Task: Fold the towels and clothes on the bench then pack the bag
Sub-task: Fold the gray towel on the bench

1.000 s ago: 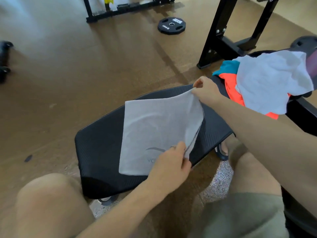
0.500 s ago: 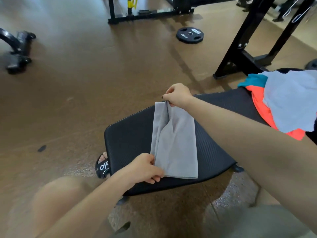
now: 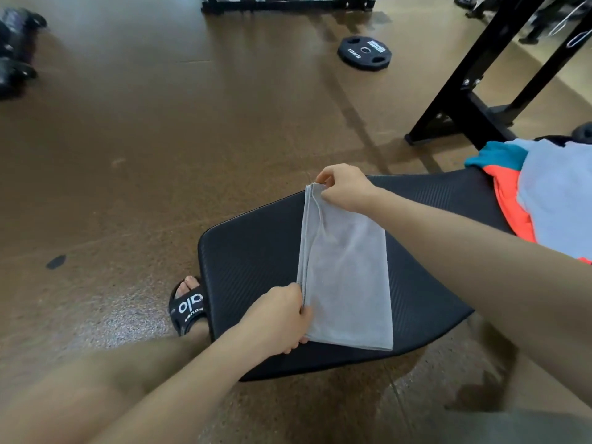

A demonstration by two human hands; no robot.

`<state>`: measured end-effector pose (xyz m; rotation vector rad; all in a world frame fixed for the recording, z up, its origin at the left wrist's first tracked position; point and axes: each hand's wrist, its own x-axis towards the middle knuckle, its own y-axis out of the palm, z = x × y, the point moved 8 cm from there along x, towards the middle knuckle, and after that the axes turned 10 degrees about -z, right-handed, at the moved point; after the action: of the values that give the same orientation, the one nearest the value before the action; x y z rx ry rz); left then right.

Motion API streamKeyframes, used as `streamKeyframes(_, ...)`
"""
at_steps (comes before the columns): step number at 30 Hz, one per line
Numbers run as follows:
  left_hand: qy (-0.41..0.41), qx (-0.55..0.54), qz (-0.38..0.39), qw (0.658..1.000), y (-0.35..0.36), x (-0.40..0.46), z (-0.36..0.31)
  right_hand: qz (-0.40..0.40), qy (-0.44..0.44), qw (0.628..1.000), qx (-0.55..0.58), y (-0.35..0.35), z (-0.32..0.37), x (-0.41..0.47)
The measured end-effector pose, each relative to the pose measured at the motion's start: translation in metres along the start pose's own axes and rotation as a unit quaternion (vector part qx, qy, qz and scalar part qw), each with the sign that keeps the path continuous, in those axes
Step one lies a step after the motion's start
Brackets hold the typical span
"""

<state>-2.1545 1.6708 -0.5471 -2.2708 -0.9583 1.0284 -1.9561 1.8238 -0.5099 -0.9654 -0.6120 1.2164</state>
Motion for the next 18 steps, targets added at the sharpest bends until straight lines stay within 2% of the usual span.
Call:
streamKeyframes(5, 0.008, 0.008, 0.014, 1.0, 0.003, -0.001, 0.001, -0.043, -0.044, 0.996, -0.057, -0.005, -0.004, 0.008)
streamKeyframes(10, 0.025, 0.086, 0.04, 0.995, 0.007, 0.003, 0.001, -0.045, -0.076, 0.992, -0.089, 0.003, 0.001, 0.008)
streamKeyframes(16, 0.008, 0.115, 0.075, 0.991, 0.009, 0.007, 0.002, -0.071, -0.091, 0.992, -0.054, 0.007, -0.001, 0.006)
streamKeyframes(18, 0.006, 0.093, 0.056, 0.994, 0.001, 0.009, -0.002, -0.073, -0.095, 0.992, -0.047, 0.008, -0.002, 0.005)
